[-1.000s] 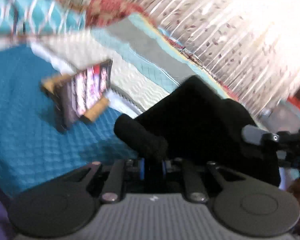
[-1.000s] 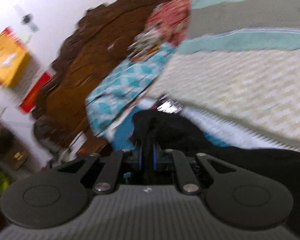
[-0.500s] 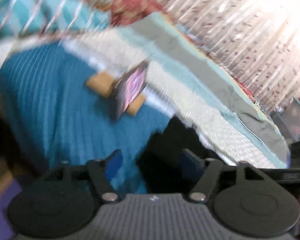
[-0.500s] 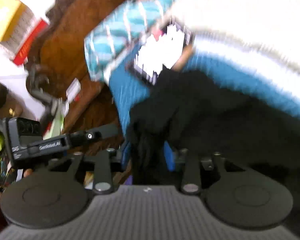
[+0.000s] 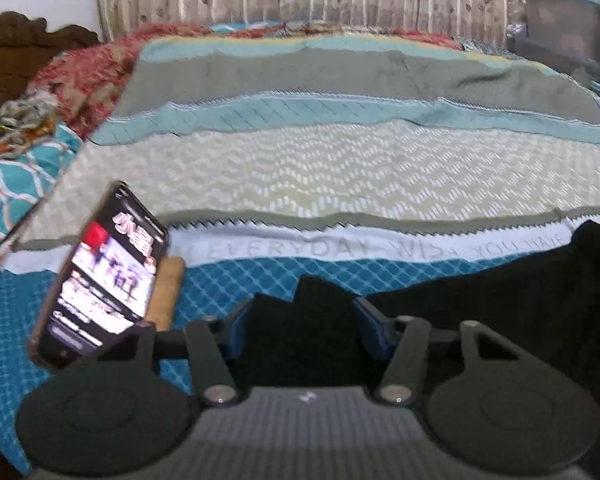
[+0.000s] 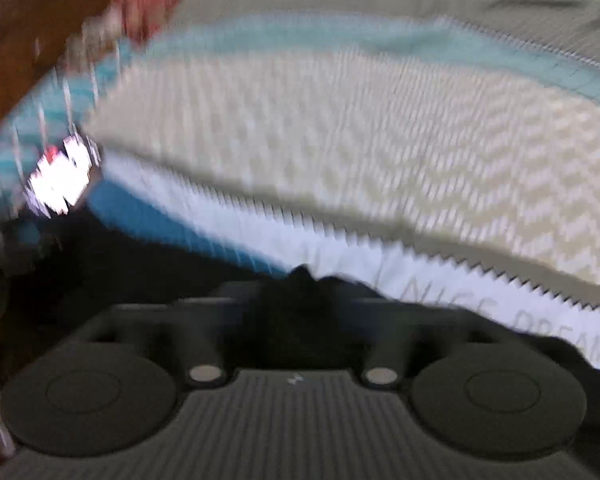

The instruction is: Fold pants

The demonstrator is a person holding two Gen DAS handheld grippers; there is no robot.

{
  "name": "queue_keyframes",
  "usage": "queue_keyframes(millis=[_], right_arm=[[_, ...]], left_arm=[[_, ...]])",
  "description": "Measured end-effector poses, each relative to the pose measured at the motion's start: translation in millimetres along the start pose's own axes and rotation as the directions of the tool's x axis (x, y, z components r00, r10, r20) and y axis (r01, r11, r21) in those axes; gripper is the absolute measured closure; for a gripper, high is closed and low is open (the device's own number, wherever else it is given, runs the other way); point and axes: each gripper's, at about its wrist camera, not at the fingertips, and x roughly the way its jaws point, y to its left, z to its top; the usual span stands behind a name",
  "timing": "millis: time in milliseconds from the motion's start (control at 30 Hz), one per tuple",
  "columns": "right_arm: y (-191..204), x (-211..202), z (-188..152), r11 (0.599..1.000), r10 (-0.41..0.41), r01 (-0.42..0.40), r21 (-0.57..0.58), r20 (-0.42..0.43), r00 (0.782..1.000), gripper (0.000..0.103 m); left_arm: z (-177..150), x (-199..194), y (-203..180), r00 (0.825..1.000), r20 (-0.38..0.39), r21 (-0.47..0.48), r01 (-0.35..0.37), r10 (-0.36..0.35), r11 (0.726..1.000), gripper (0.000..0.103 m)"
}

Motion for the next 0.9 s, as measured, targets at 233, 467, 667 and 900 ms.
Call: queue_keyframes(millis=[233, 467, 667, 900], right_arm=[[-13, 30, 71, 0.992, -0.007, -0.014, 0.124, 0.165, 0.986, 0.092], [-11, 77, 69, 0.979, -0.044, 0.018, 0.205, 0.122, 0.992, 0.067], [-23, -8, 14, 0.961, 0.063, -0.133, 0.243, 0.275, 0.959, 0.059], [-4, -11, -54, 0.962, 0.145, -0.17, 0.214, 0.129, 0.981, 0.062]], left_arm=[[12, 2, 28, 0.997, 0.022, -0.271, -0.066, 0.075, 0.96, 0.082], [14, 11, 21, 0.988, -0.025, -0.223, -0.156, 0.154, 0.962, 0.065], [24, -60, 25, 0.978, 0.125, -0.282, -0.126, 0.166, 0.951, 0.063], [37, -49, -66, 0.979, 0.13, -0.076, 0.165, -0.154, 0.983, 0.063]])
